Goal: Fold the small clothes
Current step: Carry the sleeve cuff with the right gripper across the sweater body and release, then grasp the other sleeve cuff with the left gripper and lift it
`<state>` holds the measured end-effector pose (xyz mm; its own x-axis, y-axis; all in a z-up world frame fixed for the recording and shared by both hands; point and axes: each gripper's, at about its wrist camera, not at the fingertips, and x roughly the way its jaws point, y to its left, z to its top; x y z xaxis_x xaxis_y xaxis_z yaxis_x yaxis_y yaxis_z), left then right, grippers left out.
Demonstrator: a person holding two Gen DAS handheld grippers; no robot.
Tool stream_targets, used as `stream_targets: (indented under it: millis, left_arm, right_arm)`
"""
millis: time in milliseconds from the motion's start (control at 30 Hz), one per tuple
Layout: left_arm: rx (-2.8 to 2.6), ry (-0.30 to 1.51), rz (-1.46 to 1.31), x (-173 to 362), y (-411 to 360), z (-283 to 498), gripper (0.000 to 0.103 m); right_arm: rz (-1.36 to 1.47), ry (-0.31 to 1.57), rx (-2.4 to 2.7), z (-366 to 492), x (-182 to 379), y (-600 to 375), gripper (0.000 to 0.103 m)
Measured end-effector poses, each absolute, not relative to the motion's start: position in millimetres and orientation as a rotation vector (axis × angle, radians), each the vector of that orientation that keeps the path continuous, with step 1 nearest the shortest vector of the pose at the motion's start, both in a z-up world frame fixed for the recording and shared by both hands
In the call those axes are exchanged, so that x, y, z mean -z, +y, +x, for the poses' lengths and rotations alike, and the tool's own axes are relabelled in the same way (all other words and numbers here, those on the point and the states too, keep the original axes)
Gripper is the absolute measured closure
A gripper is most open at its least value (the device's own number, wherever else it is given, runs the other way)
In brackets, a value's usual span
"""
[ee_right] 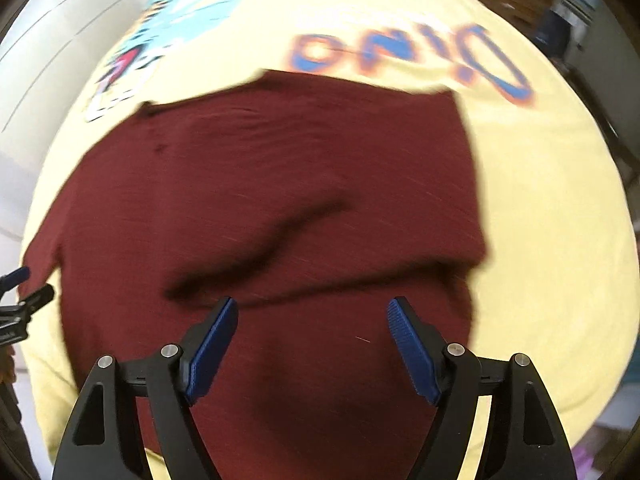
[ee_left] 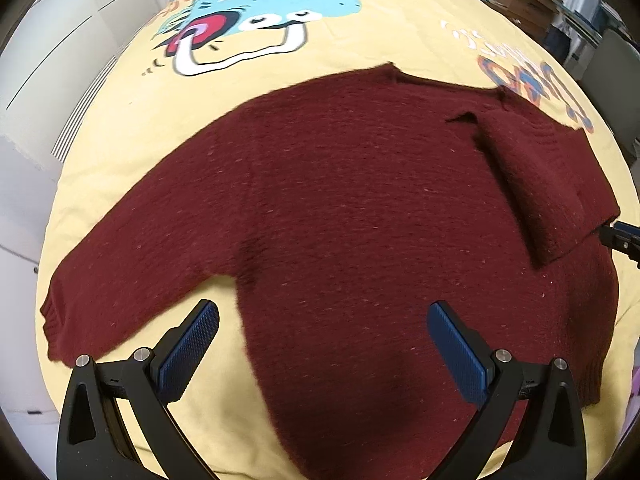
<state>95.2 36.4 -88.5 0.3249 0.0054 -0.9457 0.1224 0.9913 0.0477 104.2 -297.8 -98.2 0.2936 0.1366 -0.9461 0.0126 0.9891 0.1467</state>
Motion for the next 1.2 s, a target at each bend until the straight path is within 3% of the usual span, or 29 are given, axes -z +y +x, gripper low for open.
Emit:
stream_targets:
  millis: [567, 833, 1133, 1200]
  left_arm:
    - [0.449, 1.215, 0.297, 96, -136, 153, 0.001]
    - [0.517, 1.243, 0.438, 128, -209, 169, 0.002]
    - [0.461, 1.297, 0.542, 172, -232, 186, 0.031]
    - [0.457, 1.291, 0.509, 171, -227, 193, 0.057]
  right_arm:
    - [0.279, 1.275, 0.037, 79, 116, -372, 0.024]
    - [0.305, 1.293, 0.047, 80, 126, -381, 0.024]
    - [0.332, 1.307, 0.063, 76, 134, -388, 0.024]
    - [0.34, 1.299, 0.064, 76, 132, -389, 0.024]
